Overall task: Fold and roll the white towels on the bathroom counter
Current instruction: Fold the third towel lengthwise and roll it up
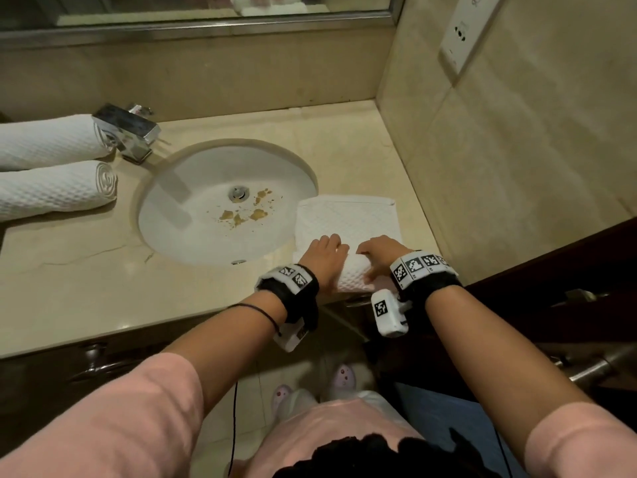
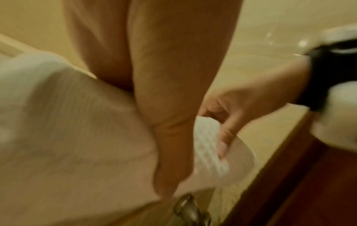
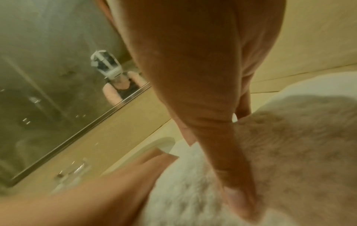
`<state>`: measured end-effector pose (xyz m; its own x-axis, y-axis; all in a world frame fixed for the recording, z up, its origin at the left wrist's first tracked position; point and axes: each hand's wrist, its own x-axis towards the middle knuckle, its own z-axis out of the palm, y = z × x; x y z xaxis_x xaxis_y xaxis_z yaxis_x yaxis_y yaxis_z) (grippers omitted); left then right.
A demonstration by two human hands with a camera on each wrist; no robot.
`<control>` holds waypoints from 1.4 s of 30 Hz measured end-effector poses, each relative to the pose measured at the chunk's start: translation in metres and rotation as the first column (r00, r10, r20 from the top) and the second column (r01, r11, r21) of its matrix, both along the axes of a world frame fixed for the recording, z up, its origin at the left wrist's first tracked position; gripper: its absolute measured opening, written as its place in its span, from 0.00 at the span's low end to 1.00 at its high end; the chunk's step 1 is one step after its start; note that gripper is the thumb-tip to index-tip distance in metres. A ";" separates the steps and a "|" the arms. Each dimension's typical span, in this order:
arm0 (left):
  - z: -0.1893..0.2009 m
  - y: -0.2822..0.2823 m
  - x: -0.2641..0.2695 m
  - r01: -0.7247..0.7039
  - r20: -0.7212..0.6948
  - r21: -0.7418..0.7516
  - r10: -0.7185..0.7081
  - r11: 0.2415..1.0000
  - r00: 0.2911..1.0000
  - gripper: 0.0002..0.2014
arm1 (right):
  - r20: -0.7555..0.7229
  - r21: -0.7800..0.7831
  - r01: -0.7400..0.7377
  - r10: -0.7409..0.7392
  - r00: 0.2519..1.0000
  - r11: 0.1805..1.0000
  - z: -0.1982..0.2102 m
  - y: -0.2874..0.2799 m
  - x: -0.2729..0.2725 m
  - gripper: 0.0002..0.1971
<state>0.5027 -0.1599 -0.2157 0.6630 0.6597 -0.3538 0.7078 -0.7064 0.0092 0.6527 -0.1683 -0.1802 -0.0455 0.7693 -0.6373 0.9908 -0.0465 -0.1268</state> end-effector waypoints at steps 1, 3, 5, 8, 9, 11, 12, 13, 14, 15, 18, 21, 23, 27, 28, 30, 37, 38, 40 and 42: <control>-0.001 -0.009 -0.001 -0.004 0.019 0.051 0.003 0.999 1.000 0.33 | -0.010 -0.017 0.001 -0.001 1.000 1.000 0.001 0.004 0.001 0.24; -0.006 -0.022 -0.001 -0.060 0.051 0.063 0.057 0.996 0.997 0.26 | -0.010 -0.045 -0.019 0.018 1.000 0.999 0.002 0.012 0.002 0.21; -0.010 -0.026 0.000 -0.081 0.096 0.058 0.075 0.995 0.993 0.24 | -0.001 -0.054 -0.049 0.049 0.999 0.997 0.001 0.017 0.002 0.18; -0.002 -0.019 0.004 -0.093 0.037 -0.033 0.094 0.995 0.995 0.22 | 0.013 -0.062 -0.049 0.050 0.999 0.997 -0.002 0.018 0.004 0.16; -0.002 -0.013 0.005 -0.069 0.052 -0.020 0.070 0.997 0.996 0.21 | 0.020 -0.061 -0.038 0.040 0.999 0.997 -0.004 0.016 0.004 0.16; 0.002 -0.002 0.004 -0.048 0.057 -0.052 0.051 0.998 0.997 0.25 | 0.042 -0.049 -0.023 0.026 0.999 0.999 -0.010 0.012 0.001 0.17; 0.002 0.002 0.005 -0.041 0.051 -0.078 0.045 0.996 0.998 0.27 | 0.050 -0.017 -0.020 0.021 0.999 1.000 -0.014 0.010 -0.002 0.17; 0.003 0.007 0.005 -0.036 0.066 -0.102 0.043 0.994 0.997 0.29 | 0.055 0.038 -0.014 0.012 0.998 0.999 -0.018 0.006 -0.004 0.17; 0.004 0.012 0.006 -0.041 0.073 -0.140 0.051 0.989 0.996 0.29 | 0.068 0.112 -0.015 0.007 0.998 0.994 -0.020 0.001 -0.006 0.18; 0.004 0.018 0.006 -0.052 0.079 -0.180 0.067 0.982 0.995 0.29 | 0.089 0.189 -0.035 0.018 0.996 0.981 -0.023 -0.004 -0.009 0.21; 0.010 0.034 0.008 -0.071 0.081 -0.284 0.098 0.956 0.992 0.31 | 0.143 0.306 -0.105 0.064 0.988 0.946 -0.031 -0.027 -0.014 0.39; 0.011 0.040 0.012 -0.057 0.042 -0.310 0.074 0.949 0.996 0.32 | 0.173 0.407 -0.089 0.019 0.985 0.909 -0.035 -0.035 -0.017 0.32; 0.008 0.034 0.012 -0.061 0.021 -0.232 0.068 0.971 0.997 0.34 | 0.185 0.384 -0.079 0.007 0.983 0.920 -0.033 -0.026 -0.017 0.19; -0.008 -0.002 0.010 -0.079 0.055 0.076 0.075 0.994 0.996 0.30 | 0.229 0.210 -0.131 0.082 0.970 0.969 -0.018 -0.001 -0.019 0.16; -0.011 -0.010 0.009 -0.096 0.052 0.119 0.091 0.988 0.995 0.28 | 0.222 0.171 -0.131 0.092 0.971 0.976 -0.015 0.004 -0.019 0.15; -0.016 -0.018 0.010 -0.134 0.070 0.134 0.126 0.982 0.990 0.22 | 0.219 0.112 -0.135 0.108 0.970 0.985 -0.011 0.016 -0.019 0.14; -0.012 0.004 0.017 -0.137 0.060 0.076 0.132 0.988 0.989 0.17 | 0.184 0.093 -0.092 0.074 0.980 0.991 -0.009 0.024 -0.013 0.20; -0.012 0.009 0.018 -0.144 0.069 0.052 0.141 0.988 0.988 0.17 | 0.199 0.161 -0.108 0.075 0.977 0.981 -0.013 0.018 -0.013 0.20; -0.010 0.020 0.017 -0.155 0.089 -0.013 0.156 0.988 0.984 0.19 | 0.192 0.346 -0.136 0.071 0.979 0.928 -0.024 0.003 -0.014 0.20; -0.008 0.033 0.014 -0.146 0.118 -0.109 0.159 0.983 0.980 0.24 | 0.136 0.476 -0.112 0.053 0.989 0.872 -0.036 -0.014 -0.012 0.29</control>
